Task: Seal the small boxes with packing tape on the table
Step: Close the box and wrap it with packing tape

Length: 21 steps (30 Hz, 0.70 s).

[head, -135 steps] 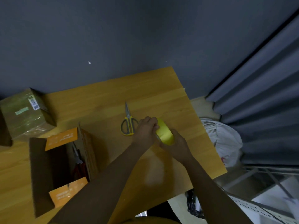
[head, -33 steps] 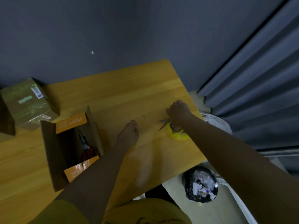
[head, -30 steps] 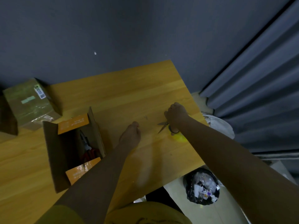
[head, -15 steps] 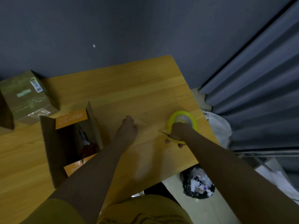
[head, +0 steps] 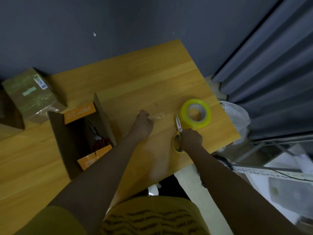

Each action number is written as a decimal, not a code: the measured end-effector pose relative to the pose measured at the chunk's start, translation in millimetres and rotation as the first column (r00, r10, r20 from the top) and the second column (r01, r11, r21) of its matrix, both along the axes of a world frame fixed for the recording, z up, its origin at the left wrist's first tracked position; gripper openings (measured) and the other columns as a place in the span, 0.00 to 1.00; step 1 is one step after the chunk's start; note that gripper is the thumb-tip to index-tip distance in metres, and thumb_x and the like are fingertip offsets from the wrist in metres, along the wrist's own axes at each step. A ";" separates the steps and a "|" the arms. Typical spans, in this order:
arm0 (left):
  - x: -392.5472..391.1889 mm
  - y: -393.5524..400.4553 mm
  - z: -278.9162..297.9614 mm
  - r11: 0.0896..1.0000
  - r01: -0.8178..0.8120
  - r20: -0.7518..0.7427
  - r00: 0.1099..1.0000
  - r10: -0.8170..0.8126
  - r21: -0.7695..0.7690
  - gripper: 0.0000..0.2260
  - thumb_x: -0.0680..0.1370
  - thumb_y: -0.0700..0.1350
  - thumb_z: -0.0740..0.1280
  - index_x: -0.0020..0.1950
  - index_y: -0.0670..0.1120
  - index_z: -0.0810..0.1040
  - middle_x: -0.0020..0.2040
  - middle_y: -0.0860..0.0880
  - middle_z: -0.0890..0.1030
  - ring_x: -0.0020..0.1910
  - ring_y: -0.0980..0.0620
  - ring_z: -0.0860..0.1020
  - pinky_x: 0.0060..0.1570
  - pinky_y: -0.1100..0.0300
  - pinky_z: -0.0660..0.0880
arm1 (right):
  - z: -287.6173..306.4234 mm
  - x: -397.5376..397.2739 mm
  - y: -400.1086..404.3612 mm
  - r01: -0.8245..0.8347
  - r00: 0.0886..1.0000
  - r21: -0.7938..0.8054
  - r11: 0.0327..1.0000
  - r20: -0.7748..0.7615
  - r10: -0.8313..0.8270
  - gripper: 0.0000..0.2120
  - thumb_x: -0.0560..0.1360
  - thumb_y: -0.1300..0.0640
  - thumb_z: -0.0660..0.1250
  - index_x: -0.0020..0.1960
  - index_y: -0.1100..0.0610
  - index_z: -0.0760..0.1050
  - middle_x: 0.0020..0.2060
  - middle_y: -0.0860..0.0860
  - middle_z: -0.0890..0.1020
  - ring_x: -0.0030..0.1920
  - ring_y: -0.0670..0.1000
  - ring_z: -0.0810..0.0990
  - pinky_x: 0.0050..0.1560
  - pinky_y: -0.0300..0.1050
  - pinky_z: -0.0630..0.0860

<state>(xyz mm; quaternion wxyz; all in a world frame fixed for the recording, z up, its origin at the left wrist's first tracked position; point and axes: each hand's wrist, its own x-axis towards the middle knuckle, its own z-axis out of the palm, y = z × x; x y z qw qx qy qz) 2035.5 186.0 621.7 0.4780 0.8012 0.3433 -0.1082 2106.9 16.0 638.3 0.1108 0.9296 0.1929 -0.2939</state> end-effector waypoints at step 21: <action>-97.7 53.9 112.9 0.932 -0.348 0.405 0.870 0.282 0.098 0.04 0.83 0.46 0.58 0.52 0.47 0.69 0.39 0.55 0.74 0.31 0.63 0.73 0.30 0.63 0.70 | 80.7 -37.7 141.2 0.961 0.257 0.263 0.080 -0.963 0.079 0.12 0.77 0.61 0.67 0.56 0.52 0.69 0.39 0.52 0.78 0.36 0.47 0.75 0.33 0.36 0.75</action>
